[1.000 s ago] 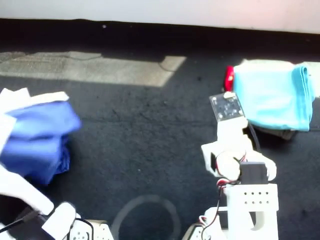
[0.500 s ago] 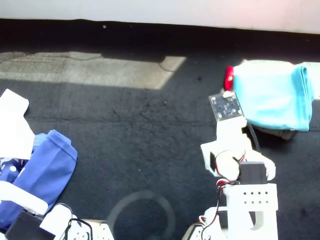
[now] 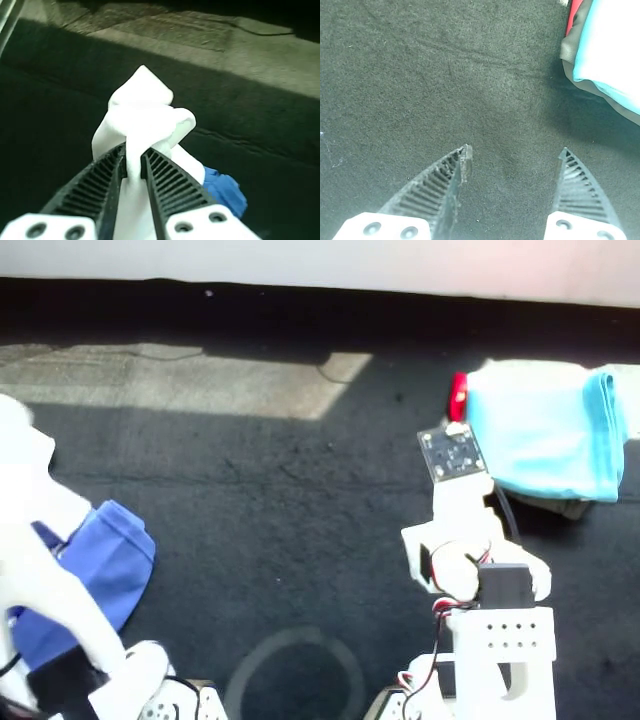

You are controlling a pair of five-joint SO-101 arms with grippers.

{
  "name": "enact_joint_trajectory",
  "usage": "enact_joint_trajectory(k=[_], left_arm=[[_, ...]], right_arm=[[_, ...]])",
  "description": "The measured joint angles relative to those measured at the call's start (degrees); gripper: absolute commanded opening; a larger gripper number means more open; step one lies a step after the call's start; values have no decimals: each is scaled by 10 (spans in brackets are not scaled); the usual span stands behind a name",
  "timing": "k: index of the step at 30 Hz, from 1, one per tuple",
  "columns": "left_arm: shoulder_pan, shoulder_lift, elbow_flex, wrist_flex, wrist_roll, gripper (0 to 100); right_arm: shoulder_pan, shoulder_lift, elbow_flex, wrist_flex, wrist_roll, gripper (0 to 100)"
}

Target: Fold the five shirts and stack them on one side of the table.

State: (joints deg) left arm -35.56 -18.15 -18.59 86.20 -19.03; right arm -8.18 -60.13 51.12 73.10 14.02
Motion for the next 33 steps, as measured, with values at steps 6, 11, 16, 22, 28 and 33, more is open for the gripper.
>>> enact_joint_trajectory(k=[6, 11, 16, 22, 28, 33], left_arm=[[231, 0, -42, 40, 50, 8], [403, 0, -43, 40, 80, 8], [521, 5, -33, 33, 100, 17], [537, 59, 53, 30, 102, 186], [489, 76, 105, 62, 102, 213], [361, 76, 107, 129, 95, 216]], right_arm=[[0, 0, 0, 0, 0, 265], [0, 0, 2, 0, 0, 265], [0, 0, 2, 0, 0, 265], [0, 0, 2, 0, 0, 265], [0, 0, 2, 0, 0, 265], [0, 0, 2, 0, -13, 266]])
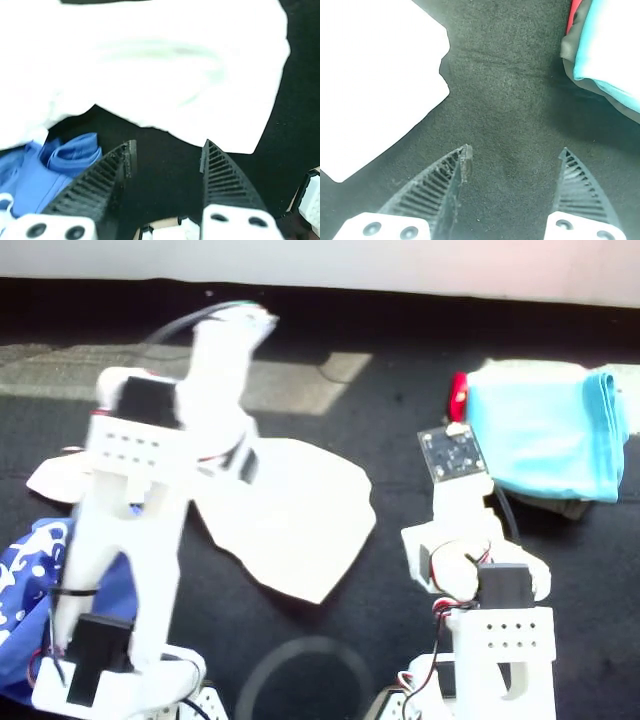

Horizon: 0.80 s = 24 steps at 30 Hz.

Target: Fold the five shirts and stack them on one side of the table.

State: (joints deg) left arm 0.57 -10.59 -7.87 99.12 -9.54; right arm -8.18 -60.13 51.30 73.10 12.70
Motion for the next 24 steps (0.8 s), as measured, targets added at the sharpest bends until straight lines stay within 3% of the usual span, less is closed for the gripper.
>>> enact_joint_trajectory(k=[7, 12, 17, 24], left_arm=[[-267, 6, 98, 13, -113, 217], [-409, 6, 171, -19, -203, 217], [-499, 6, 281, -120, -280, 217], [-567, 6, 422, -284, -353, 214]], right_arm=[[-44, 60, -11, 0, -39, 270], [-100, 169, -103, 0, -39, 270], [-177, 263, -188, 0, -47, 270], [-256, 377, -215, -11, -65, 270]])
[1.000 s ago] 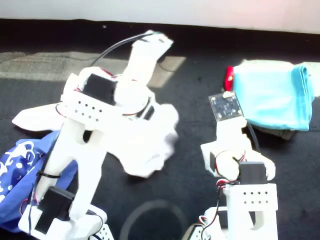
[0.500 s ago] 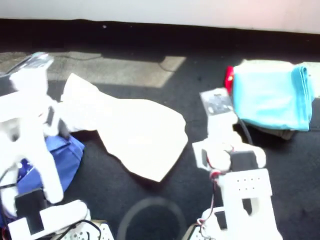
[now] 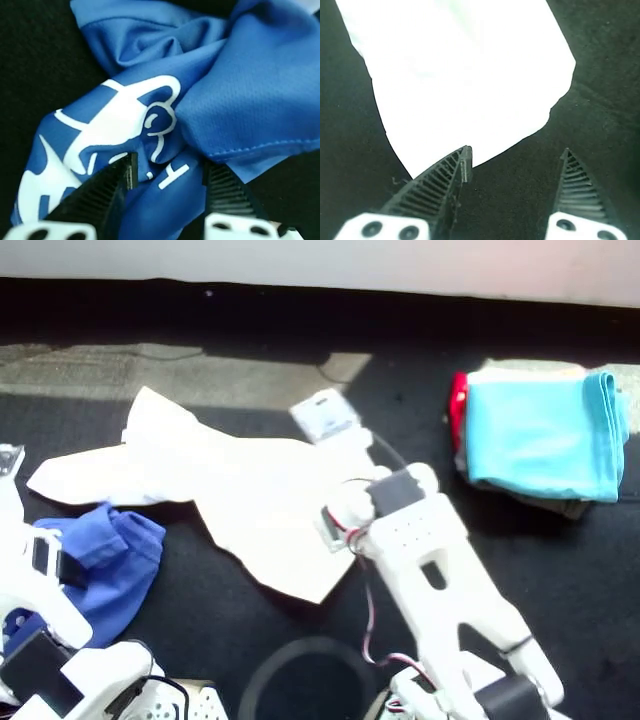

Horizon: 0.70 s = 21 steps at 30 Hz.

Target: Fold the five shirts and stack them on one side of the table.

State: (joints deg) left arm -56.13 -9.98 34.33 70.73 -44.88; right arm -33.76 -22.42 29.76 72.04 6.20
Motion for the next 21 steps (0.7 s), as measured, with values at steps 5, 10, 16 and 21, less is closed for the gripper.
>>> enact_joint_trajectory(k=[5, 10, 16, 21], left_arm=[[-31, 0, 64, -128, -52, 102], [-85, 0, 118, -305, -88, 13], [-166, 0, 105, -442, -98, 9], [-222, 0, 25, -476, -39, 9]], right_arm=[[-4, 86, 0, -38, 0, 270], [-4, 166, 0, -68, 0, 270], [-6, 200, 0, -83, 0, 270], [-13, 206, -30, -83, 0, 270]])
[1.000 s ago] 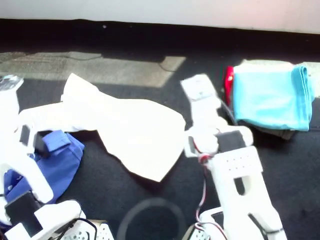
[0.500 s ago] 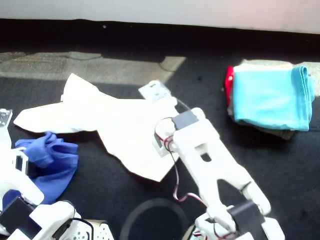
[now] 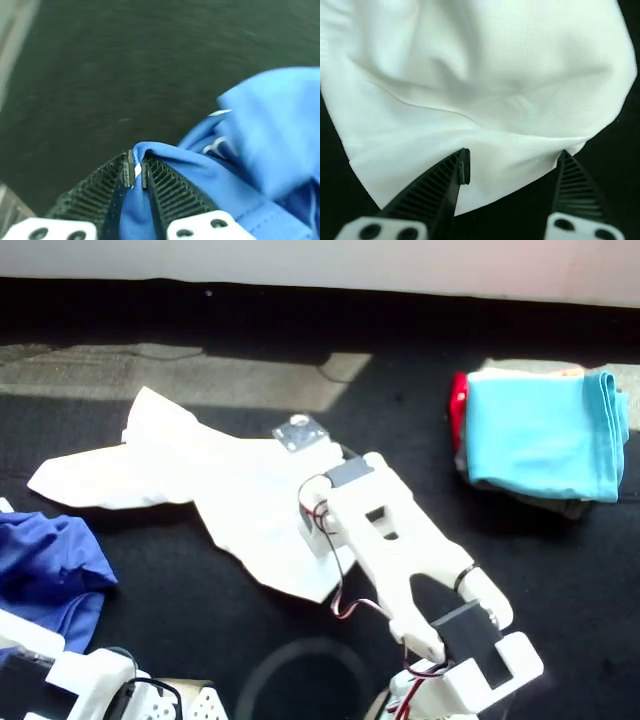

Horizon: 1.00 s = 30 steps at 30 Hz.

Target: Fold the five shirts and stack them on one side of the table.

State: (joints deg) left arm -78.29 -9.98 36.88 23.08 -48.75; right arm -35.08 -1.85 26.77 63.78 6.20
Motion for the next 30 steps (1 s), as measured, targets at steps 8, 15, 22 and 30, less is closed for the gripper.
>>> enact_joint_trajectory(k=[8, 15, 22, 30], left_arm=[[-56, 1, -93, 14, 122, 14], [-97, 1, -179, 94, 197, 38], [-99, 1, -320, 201, 240, 206], [-99, 1, -374, 230, 246, 207]], right_arm=[[-70, 2, -137, 26, -4, 270], [-108, 50, -265, 44, -5, 270], [-156, 173, -375, 53, -5, 270], [-215, 294, -487, 54, -5, 271]])
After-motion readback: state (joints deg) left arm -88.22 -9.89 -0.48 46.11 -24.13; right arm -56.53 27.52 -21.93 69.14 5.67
